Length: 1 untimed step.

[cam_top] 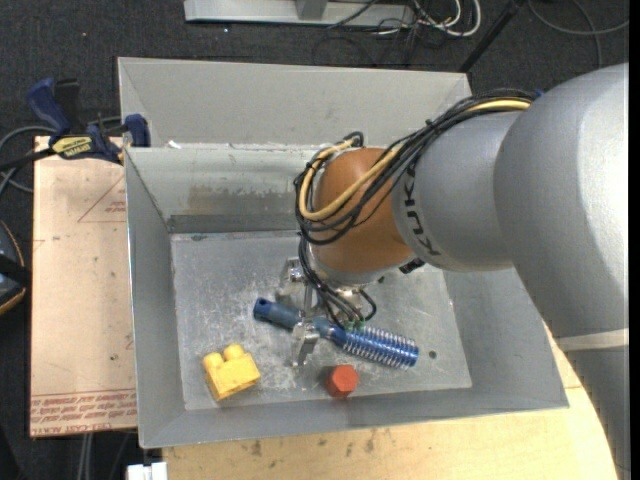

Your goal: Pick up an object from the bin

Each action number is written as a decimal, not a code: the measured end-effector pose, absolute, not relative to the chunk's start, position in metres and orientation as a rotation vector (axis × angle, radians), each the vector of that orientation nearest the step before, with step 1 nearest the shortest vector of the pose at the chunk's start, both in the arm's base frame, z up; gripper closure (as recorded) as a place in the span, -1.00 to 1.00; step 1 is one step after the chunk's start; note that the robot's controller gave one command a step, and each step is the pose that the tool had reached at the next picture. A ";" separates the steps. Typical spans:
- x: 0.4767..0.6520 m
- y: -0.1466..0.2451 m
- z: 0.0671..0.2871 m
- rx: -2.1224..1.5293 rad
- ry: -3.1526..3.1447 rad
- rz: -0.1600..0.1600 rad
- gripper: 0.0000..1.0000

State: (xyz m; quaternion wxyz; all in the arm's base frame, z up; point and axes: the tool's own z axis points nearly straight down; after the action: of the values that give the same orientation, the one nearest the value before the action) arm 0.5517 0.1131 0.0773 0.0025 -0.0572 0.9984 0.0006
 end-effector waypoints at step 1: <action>0.553 0.114 0.079 -0.179 3.128 0.006 1.00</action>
Offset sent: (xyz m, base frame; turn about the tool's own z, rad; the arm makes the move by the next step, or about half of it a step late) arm 0.0000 0.0000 0.0000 0.0000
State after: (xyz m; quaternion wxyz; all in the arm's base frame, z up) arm 0.5531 0.1145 0.0795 0.0043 -0.0570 0.9984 0.0020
